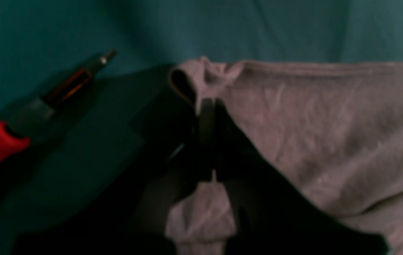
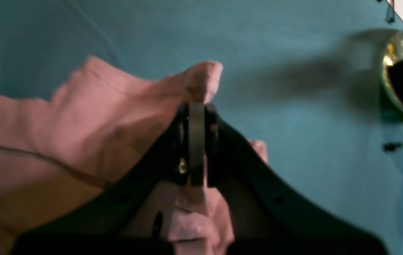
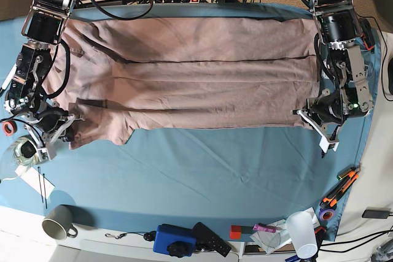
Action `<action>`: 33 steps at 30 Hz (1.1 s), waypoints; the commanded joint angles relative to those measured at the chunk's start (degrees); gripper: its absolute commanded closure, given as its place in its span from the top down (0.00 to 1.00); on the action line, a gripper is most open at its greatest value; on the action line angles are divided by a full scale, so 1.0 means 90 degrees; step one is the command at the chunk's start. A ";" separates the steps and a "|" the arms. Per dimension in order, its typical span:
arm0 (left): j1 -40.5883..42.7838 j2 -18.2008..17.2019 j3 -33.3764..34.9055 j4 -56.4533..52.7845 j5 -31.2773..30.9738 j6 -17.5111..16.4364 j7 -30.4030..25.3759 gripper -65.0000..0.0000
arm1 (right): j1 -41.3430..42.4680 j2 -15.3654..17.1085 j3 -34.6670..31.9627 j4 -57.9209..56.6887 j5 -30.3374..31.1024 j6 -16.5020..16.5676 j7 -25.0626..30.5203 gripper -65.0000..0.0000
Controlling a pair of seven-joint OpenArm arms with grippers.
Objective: Fold the T-shirt properly
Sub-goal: 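Move the left gripper along the shirt edge and grasp the hem corner, then lift both hem corners and fold the shirt lengthwise over itself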
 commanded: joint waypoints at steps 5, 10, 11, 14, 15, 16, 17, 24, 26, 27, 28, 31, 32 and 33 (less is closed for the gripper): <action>-0.0112 -0.0090 -0.0066 0.0704 -0.0670 -0.0083 0.0325 0.00 | 0.0138 0.0124 0.0248 0.0274 0.0573 0.0032 -0.0034 0.00; -0.0019 -0.0104 -0.0066 0.0860 -0.0835 -0.0124 0.0481 0.00 | 0.0032 0.0129 0.1039 0.0894 0.1273 0.0391 -0.0797 0.00; 0.0019 -0.0104 -0.0068 0.0860 -0.0913 -0.0243 0.0556 0.00 | -0.0017 0.0136 0.1161 0.0918 0.1411 0.0466 -0.0867 0.00; 0.0223 -0.0107 -0.0068 0.0988 -0.1020 -0.0316 0.0627 0.00 | -0.0238 0.0141 0.1438 0.0918 0.1654 0.0508 -0.0862 0.00; 0.0318 -0.0104 -0.0068 0.1086 -0.1025 -0.0316 0.0627 0.00 | -0.0333 0.0138 0.1525 0.0918 0.1746 0.0508 -0.0862 0.00; 0.0425 -0.0104 -0.0068 0.1209 -0.1022 -0.0316 0.0622 0.00 | -0.0435 0.0138 0.1617 0.0920 0.1875 0.0522 -0.0867 0.00; 0.0537 -0.0104 -0.0068 0.1353 -0.1022 -0.0318 0.0622 0.00 | -0.0544 0.0138 0.1715 0.0923 0.1977 0.0545 -0.0879 0.00; 0.1294 -0.0104 -0.0401 0.2295 -0.1047 -0.0318 0.0512 0.00 | -0.1258 0.0136 0.2416 0.1440 0.2506 0.0545 -0.1112 0.00; 0.1479 -0.0107 -0.0665 0.2518 -0.1197 -0.0321 0.0478 0.00 | -0.1518 0.0136 0.2606 0.1795 0.2514 0.0545 -0.1146 0.00; 0.1564 -0.0107 -0.0801 0.2596 -0.1328 -0.0396 0.0464 0.00 | -0.1659 0.0136 0.2688 0.1953 0.2514 0.0545 -0.1146 0.00; 0.1644 -0.0104 -0.0920 0.2640 -0.1484 -0.0491 0.0457 0.00 | -0.1802 0.0136 0.2761 0.2084 0.2516 0.0545 -0.1141 0.00; 0.1824 -0.0104 -0.1132 0.2647 -0.2025 -0.0780 0.0561 0.00 | -0.2203 0.0117 0.2963 0.2356 0.2623 0.0545 -0.1149 0.00; 0.1875 -0.0104 -0.1139 0.2650 -0.2135 -0.0865 0.0610 0.00 | -0.2327 0.0119 0.3014 0.2412 0.2669 0.0545 -0.1149 0.00; 0.1911 -0.0102 -0.1139 0.2650 -0.2195 -0.0889 0.0658 0.00 | -0.2443 0.0117 0.3067 0.2463 0.2688 0.0545 -0.1151 0.00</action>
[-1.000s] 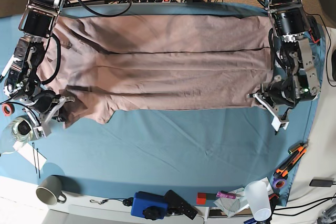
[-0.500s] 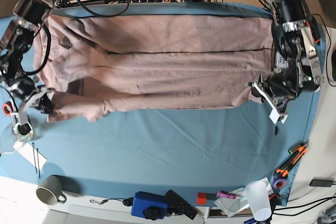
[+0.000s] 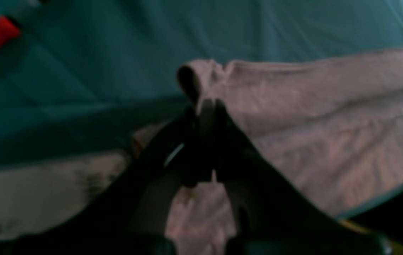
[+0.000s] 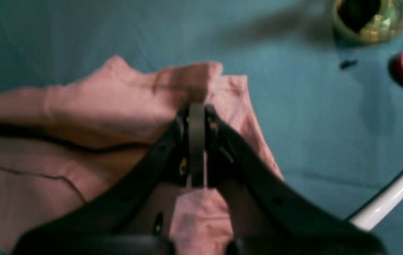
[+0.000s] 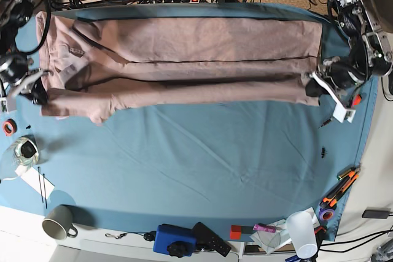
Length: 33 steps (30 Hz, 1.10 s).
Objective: Fold the T-shirt properly
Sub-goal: 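Lift both hem corners and fold the shirt lengthwise over itself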
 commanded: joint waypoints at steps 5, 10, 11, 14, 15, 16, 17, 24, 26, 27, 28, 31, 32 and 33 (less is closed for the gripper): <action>0.0119 -0.0073 -0.0036 0.0321 -0.0141 -0.0024 -0.0005 0.00 | -0.0452 0.0153 0.0355 0.0398 0.0163 0.0006 0.0141 0.00; 0.0457 -0.0070 -0.0036 0.0673 -0.0138 -0.0027 -0.0012 0.00 | -0.0816 0.0124 0.0814 0.0578 0.0406 0.0006 0.0061 0.00; 0.0525 -0.0073 -0.0036 0.0714 -0.0097 -0.0024 -0.0012 0.00 | -0.0865 0.0121 0.0901 0.0576 0.0478 0.0006 -0.0039 0.00; 0.0670 -0.0070 -0.0036 0.0787 0.0000 -0.0022 -0.0010 0.00 | -0.1039 0.0124 0.1103 0.0576 0.0704 0.0006 -0.0325 0.00; 0.0704 -0.0075 -0.0036 0.0799 0.0000 -0.0022 -0.0010 0.00 | -0.1086 0.0124 0.1141 0.0576 0.0755 0.0006 -0.0401 0.00; 0.0738 -0.0073 -0.0036 0.0811 -0.0002 -0.0022 -0.0010 0.00 | -0.1144 0.0124 0.1156 0.0576 0.0784 0.0006 -0.0444 0.00; 0.0760 -0.0070 -0.0036 0.0814 -0.0005 -0.0019 0.0002 0.00 | -0.1207 0.0121 0.1161 0.0576 0.0780 0.0006 -0.0478 0.00; 0.0981 -0.0070 -0.0187 0.0889 0.0000 -0.0019 0.0061 0.00 | -0.1727 0.0117 0.1161 0.0576 0.0780 0.0006 -0.0559 0.00; 0.1107 -0.0070 -0.0393 0.1005 -0.0002 -0.0022 0.0058 0.00 | -0.1860 0.0104 0.1161 0.0576 0.0780 0.0006 -0.0542 0.00; 0.1180 -0.0073 -0.0508 0.1069 -0.0010 -0.0019 0.0032 0.00 | -0.1892 0.0080 0.1175 0.0576 0.0777 0.0006 -0.0544 0.00; 0.1251 -0.0073 -0.0614 0.1115 -0.0063 -0.0019 0.0002 0.00 | -0.1904 0.0015 0.1205 0.0576 0.0777 0.0006 -0.0546 0.00; 0.1384 -0.0070 -0.0784 0.1134 -0.0369 -0.0046 -0.0005 0.00 | -0.1904 -0.0236 0.1256 0.0576 0.0780 0.0006 -0.0549 0.00; 0.1404 -0.0066 -0.0772 0.1134 -0.0423 -0.0141 -0.0002 0.00 | -0.1904 -0.0316 0.1256 0.0576 0.0780 0.0006 -0.0551 0.00; 0.1404 -0.0053 -0.0758 0.1134 -0.0488 -0.0223 0.0024 0.00 | -0.1902 -0.0396 0.1256 0.0576 0.0777 0.0006 -0.0554 0.00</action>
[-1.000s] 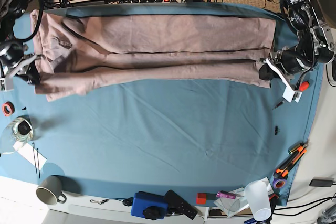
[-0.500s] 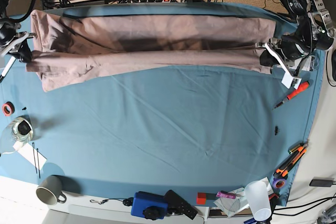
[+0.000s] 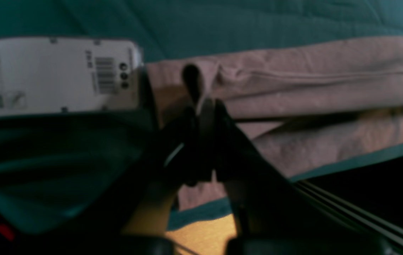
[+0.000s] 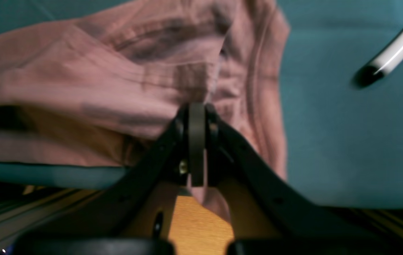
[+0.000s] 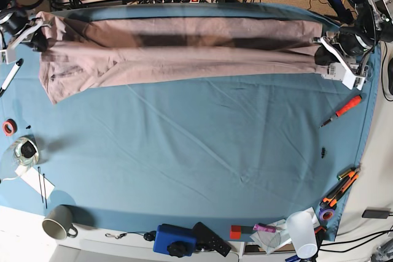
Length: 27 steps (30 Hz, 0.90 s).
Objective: Fold the T-shirt properly
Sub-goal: 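Lift both hem corners and fold the shirt lengthwise over itself, then lay the folded edge down with both grippers and release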
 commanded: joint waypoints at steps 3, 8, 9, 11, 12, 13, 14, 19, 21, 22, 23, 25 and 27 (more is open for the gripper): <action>-0.0015 -0.0053 -0.0012 0.0114 -0.0240 0.0000 -0.0049 0.00 | 0.0000 -0.0036 0.0085 0.0092 0.0051 -0.0013 0.0083 0.00; 0.0051 -0.0058 -0.0015 0.0114 -0.0243 0.0000 0.0017 0.00 | -0.0002 -0.0073 0.0087 0.0092 0.0039 -0.0013 -0.0083 0.00; 0.0092 -0.0056 -0.0015 0.0114 -0.0245 0.0000 0.0024 0.00 | -0.0002 -0.0073 0.0085 0.0092 0.0041 -0.0013 -0.0131 0.00; 0.0204 -0.0058 -0.0015 0.0114 -0.0318 0.0000 0.0087 0.00 | -0.0002 -0.0073 0.0085 0.0092 0.0044 -0.0013 -0.0245 0.00; 0.0265 -0.0056 -0.0015 0.0114 -0.0340 0.0000 0.0134 0.00 | -0.0002 -0.0073 0.0085 0.0092 0.0044 -0.0013 -0.0335 0.00; 0.0313 -0.0058 -0.0015 0.0114 -0.0347 0.0000 0.0143 0.09 | -0.0002 -0.0073 0.0085 0.0092 0.0066 -0.0013 -0.0420 0.00; 0.0362 -0.0058 -0.0015 0.0114 -0.0342 0.0000 0.0138 0.20 | 0.0000 -0.0073 0.0085 0.0092 0.0070 -0.0013 -0.0495 0.07; 0.0406 -0.0058 -0.0015 0.0170 -0.0435 0.0005 0.0100 0.56 | -0.0002 -0.0056 0.0085 0.0092 0.0340 -0.0013 -0.0580 0.28; 0.0406 -0.0058 -0.0015 0.0274 -0.0435 0.0005 0.0034 0.56 | 0.0000 -0.0053 0.0104 0.0092 0.0551 -0.0013 -0.0580 0.28; 0.0408 -0.0056 -0.0015 0.0347 -0.0430 0.0005 0.0015 0.56 | 0.0000 -0.0056 0.0119 0.0092 0.0692 -0.0013 -0.0580 0.28; 0.0408 -0.0056 -0.0015 0.0427 -0.0430 0.0005 0.0000 0.56 | 0.0002 -0.0056 0.0155 0.0092 0.0860 -0.0013 -0.0580 0.28; 0.0408 -0.0053 -0.0015 0.0605 -0.0413 0.0005 -0.0068 0.56 | 0.0002 -0.0058 0.0289 0.0092 0.1146 -0.0013 -0.0580 0.28; 0.0408 -0.0053 -0.0015 0.0746 -0.0304 0.0005 -0.0158 0.56 | 0.0095 -0.0058 0.0503 0.0092 0.1156 -0.0013 -0.0495 0.28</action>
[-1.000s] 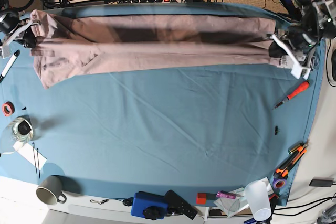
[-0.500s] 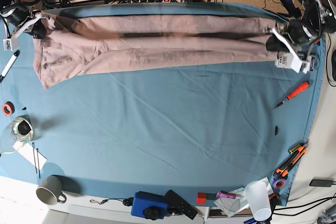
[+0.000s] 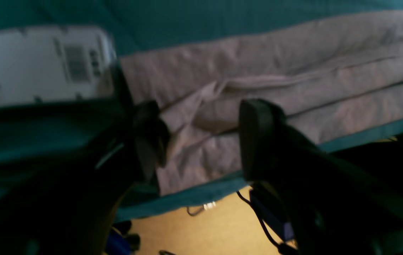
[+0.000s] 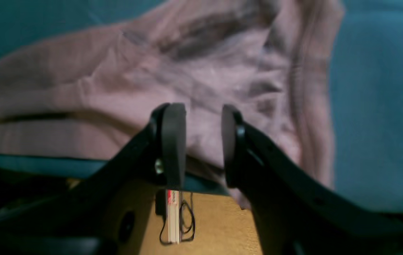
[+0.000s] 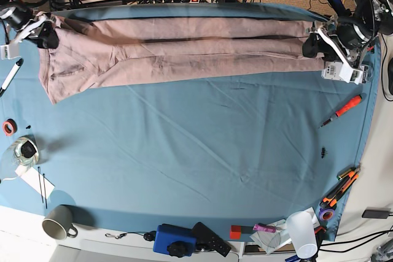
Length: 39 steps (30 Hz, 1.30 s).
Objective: Fold the T-shirt properly
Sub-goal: 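Lay the folded edge down with both grippers and release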
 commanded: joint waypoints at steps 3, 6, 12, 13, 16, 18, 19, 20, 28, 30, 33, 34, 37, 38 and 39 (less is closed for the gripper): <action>0.0007 -0.0061 -0.0032 0.0138 0.0005 0.0000 -0.0090 0.56 | 0.0160 0.0165 0.0486 0.0092 0.0126 0.0004 0.0163 0.28; 0.0087 0.0039 -0.0029 0.0124 0.0393 0.0141 -0.0308 0.55 | 0.0194 0.0168 0.0823 0.0092 0.0129 0.0004 0.0165 0.28; 0.0131 0.0056 -0.0029 -0.0206 0.0755 0.0525 -0.0367 0.55 | 0.0192 0.0165 0.0911 0.0092 0.0126 0.0004 0.0131 0.28; 0.0131 0.0056 -0.0029 -0.0262 0.0758 0.0527 -0.0359 0.55 | 0.0192 0.0165 0.0911 0.0092 0.0126 0.0004 0.0134 0.28; 0.0148 0.0056 -0.0029 -0.0418 0.0729 0.0527 -0.0352 0.55 | 0.0189 0.0165 0.0911 0.0092 0.0124 0.0004 0.0129 0.28; 0.0143 0.0053 -0.0015 -0.0583 0.0612 0.0525 -0.0381 0.55 | 0.0189 0.0168 0.0911 0.0092 0.0126 0.0004 0.0131 0.28; 0.0138 0.0056 0.0005 -0.0678 0.0593 0.0520 -0.0376 0.55 | 0.0192 0.0168 0.0911 0.0092 0.0126 0.0004 0.0134 0.28; 0.0126 0.0056 0.0034 -0.0782 0.0563 0.0520 -0.0372 0.55 | 0.0192 0.0165 0.0911 0.0092 0.0126 0.0004 0.0136 0.28; 0.0039 0.0053 0.0614 -0.1542 0.0537 0.0525 -0.0369 0.55 | 0.0189 0.0170 0.0911 0.0092 0.0126 0.0004 0.0138 0.28; 0.0041 0.0053 0.0787 -0.1542 0.0466 0.0527 -0.0308 0.55 | 0.0192 0.0187 0.0911 0.0092 0.0126 0.0004 0.0141 0.28; 0.0039 0.0056 0.0945 -0.1540 0.0423 0.0525 -0.0160 0.50 | 0.0192 0.0199 0.0911 0.0092 0.0126 0.0004 0.0138 0.28; 0.0041 0.0058 0.0959 -0.1540 0.0425 0.0525 -0.0126 0.44 | 0.0192 0.0199 0.0911 0.0092 0.0126 0.0004 0.0138 0.28; 0.0039 0.0058 0.0957 -0.1530 0.0580 0.0527 -0.0182 0.20 | 0.0189 0.0197 0.0911 0.0092 0.0126 0.0004 0.0138 0.28; 0.0039 0.0056 0.0957 -0.1513 0.0629 0.0527 -0.0228 0.12 | 0.0192 0.0199 0.0911 0.0092 0.0126 0.0004 0.0138 0.28; 0.0039 0.0056 0.0952 -0.1484 0.0644 0.0527 -0.0262 0.05 | 0.0192 0.0197 0.0911 0.0092 0.0126 0.0004 0.0141 0.28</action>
